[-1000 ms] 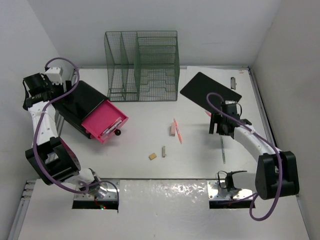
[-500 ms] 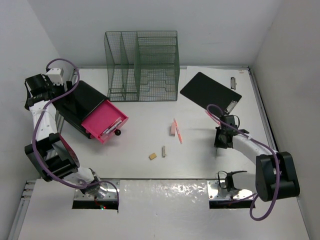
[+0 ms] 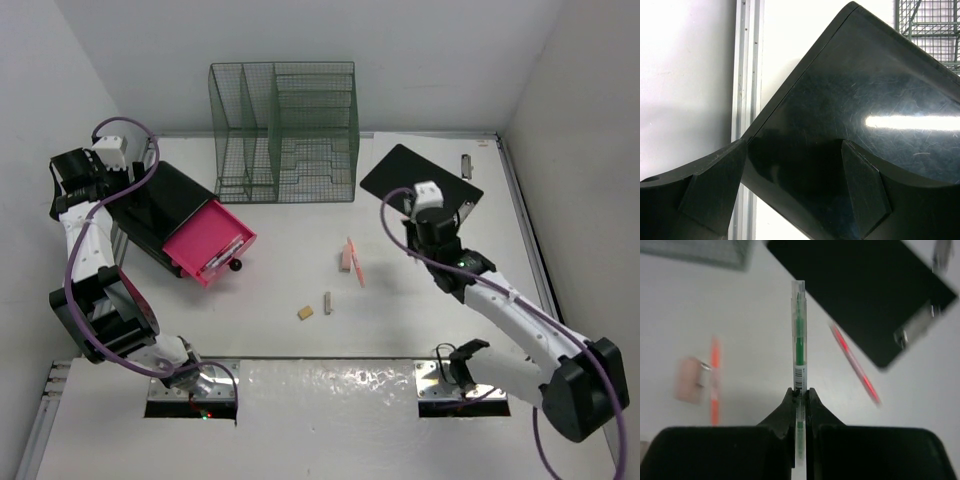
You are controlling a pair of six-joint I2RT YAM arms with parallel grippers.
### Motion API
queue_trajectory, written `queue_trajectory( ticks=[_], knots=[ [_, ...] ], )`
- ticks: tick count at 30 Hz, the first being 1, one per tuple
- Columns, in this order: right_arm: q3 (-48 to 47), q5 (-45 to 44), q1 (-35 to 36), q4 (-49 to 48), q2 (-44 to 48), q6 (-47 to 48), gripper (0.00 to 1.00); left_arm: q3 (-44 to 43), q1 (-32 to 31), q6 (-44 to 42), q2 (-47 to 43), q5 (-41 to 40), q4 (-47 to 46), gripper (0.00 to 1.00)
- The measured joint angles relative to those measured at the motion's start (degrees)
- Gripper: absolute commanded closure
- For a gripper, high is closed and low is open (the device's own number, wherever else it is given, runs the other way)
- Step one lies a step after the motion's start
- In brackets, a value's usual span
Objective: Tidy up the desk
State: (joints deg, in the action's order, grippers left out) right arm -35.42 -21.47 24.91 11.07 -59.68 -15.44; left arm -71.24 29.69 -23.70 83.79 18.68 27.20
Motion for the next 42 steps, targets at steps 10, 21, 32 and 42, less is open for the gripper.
queue_trajectory(
  ticks=[10, 21, 32, 42],
  knots=[
    [-38.82, 16.24, 25.97, -25.99, -35.93, 25.40, 1.00, 0.00, -0.02, 0.07, -0.04, -1.16, -0.07, 0.25],
    [-61.53, 33.64, 33.83, -24.22, -65.24, 39.36, 1.00, 0.00, -0.02, 0.28, -0.04, -2.10, -0.44, 0.25],
    [-62.53, 35.15, 34.53, -22.99, -66.64, 43.60, 0.53, 0.00, -0.02, 0.26, 0.22, -2.25, -1.07, 0.25],
    [-57.79, 28.50, 34.42, -23.30, -60.57, 38.47, 0.44, 0.00, -0.02, 0.26, 0.28, -2.60, -1.36, 0.25]
  ],
)
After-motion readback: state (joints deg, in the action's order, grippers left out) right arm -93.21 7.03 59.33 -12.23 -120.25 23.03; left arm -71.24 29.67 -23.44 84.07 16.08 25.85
